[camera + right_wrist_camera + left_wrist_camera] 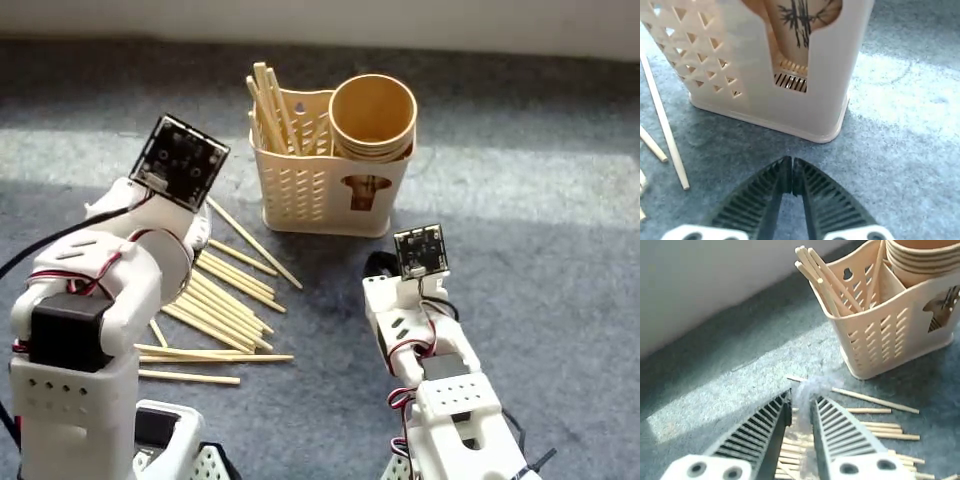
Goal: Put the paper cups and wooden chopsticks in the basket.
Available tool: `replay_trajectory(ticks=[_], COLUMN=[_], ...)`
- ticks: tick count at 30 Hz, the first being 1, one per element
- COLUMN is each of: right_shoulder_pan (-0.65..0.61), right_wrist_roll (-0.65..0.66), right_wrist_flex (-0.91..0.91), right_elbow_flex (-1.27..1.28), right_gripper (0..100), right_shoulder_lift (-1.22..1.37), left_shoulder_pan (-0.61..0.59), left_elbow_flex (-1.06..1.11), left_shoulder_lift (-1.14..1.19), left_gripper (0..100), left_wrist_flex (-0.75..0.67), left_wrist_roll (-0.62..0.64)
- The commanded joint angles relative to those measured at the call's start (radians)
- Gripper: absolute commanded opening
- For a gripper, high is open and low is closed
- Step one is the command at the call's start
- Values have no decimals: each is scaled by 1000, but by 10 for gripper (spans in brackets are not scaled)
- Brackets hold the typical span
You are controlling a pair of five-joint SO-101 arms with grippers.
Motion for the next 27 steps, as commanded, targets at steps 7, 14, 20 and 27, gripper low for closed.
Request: replay_trajectory(ticks=[7, 14, 20, 27], right_shoulder_pan=[-5, -5, -5, -5], right_wrist_roll=[14, 14, 14, 14], right_wrist_flex=[2, 2, 2, 2], right_elbow_flex=[-7, -7, -7, -7], right_gripper=[21, 22, 22, 22], right_shoulder_lift=[-16, -16, -16, -15], left_shoulder_pan=[-12, -5, -4, -4], left_elbow_flex=[148, 360, 518, 642], left_shoulder_lift=[-15, -13, -15, -13], left_gripper=[73, 114, 139, 140], left_wrist_flex=[141, 138, 133, 132], left_wrist_roll=[-298, -457, -620, -746])
